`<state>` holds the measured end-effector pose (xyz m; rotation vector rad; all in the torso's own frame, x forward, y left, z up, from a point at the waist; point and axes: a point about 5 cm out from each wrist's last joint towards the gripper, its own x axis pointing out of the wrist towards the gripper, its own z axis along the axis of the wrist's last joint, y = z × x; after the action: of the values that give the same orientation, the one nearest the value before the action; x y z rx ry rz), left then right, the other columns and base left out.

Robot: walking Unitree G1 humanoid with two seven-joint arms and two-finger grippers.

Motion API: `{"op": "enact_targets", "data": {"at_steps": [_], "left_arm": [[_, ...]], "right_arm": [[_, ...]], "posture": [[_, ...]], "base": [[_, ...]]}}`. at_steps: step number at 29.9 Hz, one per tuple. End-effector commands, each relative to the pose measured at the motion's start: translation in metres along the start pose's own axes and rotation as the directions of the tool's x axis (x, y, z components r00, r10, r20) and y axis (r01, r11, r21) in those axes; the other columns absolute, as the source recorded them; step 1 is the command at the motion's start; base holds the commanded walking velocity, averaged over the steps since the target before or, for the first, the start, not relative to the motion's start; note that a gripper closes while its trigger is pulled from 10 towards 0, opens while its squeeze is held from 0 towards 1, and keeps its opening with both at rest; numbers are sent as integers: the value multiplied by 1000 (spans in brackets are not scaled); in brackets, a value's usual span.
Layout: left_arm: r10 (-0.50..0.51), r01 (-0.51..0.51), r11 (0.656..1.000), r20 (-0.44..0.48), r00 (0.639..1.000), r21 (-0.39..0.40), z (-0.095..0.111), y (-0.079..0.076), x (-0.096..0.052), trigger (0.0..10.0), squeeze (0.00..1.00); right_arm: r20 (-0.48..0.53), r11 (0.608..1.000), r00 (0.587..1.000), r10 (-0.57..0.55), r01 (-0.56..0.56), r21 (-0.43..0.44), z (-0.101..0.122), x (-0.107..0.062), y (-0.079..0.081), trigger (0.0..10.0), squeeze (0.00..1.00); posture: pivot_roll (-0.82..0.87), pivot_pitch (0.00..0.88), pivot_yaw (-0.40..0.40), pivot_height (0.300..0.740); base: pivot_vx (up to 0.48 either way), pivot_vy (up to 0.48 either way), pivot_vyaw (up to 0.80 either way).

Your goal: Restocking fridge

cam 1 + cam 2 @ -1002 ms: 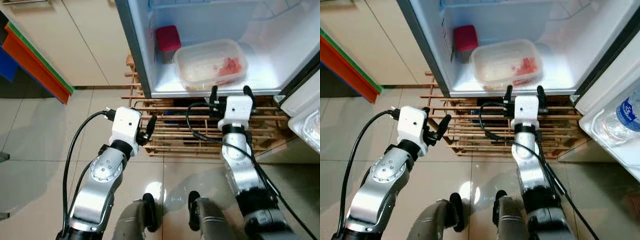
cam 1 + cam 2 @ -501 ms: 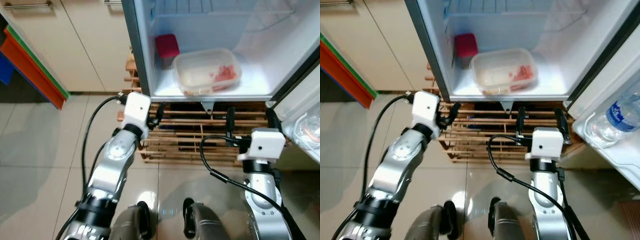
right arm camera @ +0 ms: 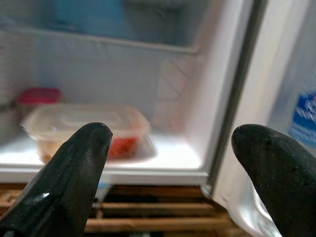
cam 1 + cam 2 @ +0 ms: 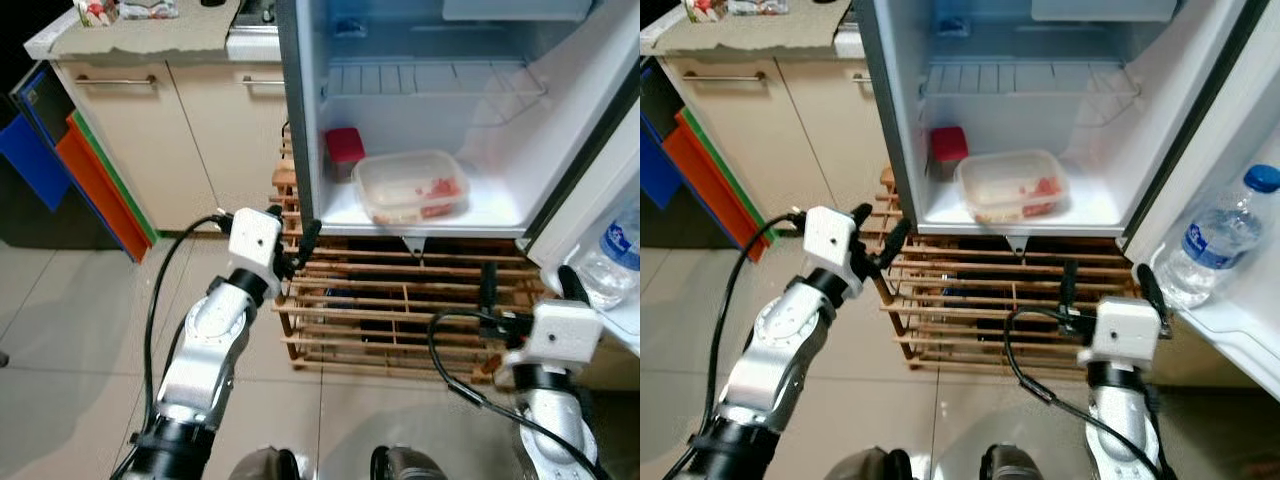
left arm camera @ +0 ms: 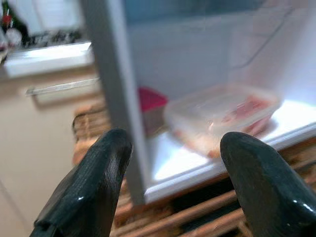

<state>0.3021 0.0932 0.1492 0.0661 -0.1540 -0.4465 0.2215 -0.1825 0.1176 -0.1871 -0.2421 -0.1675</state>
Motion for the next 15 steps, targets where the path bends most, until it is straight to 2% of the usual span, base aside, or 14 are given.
{"op": "enact_targets", "data": {"at_steps": [1,3,5,9,11,15], "left_arm": [[-6,6,1000,-2,1000,0,0,0,1,10000,0],[-4,4,1000,-2,1000,-20,-1,2,2,10000,0],[-3,2,1000,5,1000,25,-1,2,6,10000,0],[7,-7,999,1,1000,35,-1,3,10,10000,0],[16,-16,1000,-8,1000,9,-2,3,12,10000,0],[2,-2,1000,7,1000,-10,0,0,16,10000,0]], "right_arm": [[-23,1000,1000,5,-5,1,-4,-1,1,10000,0],[-25,1000,1000,15,-15,1,-5,0,2,10000,0],[-28,1000,999,26,-26,-1,-7,2,4,10000,0],[-29,999,999,30,-30,-14,-10,5,5,10000,0],[-43,999,998,34,-35,-14,-13,6,6,10000,0],[-35,1000,999,16,-16,-4,-12,10,7,10000,0]], "posture": [[-83,22,59,740],[-85,21,61,740],[-86,20,65,740],[-85,17,71,740],[-84,20,76,740],[-85,26,83,740]], "base": [[0,0,-788],[0,0,-775],[0,0,-772],[0,0,-769],[0,0,0],[369,0,0]]}}
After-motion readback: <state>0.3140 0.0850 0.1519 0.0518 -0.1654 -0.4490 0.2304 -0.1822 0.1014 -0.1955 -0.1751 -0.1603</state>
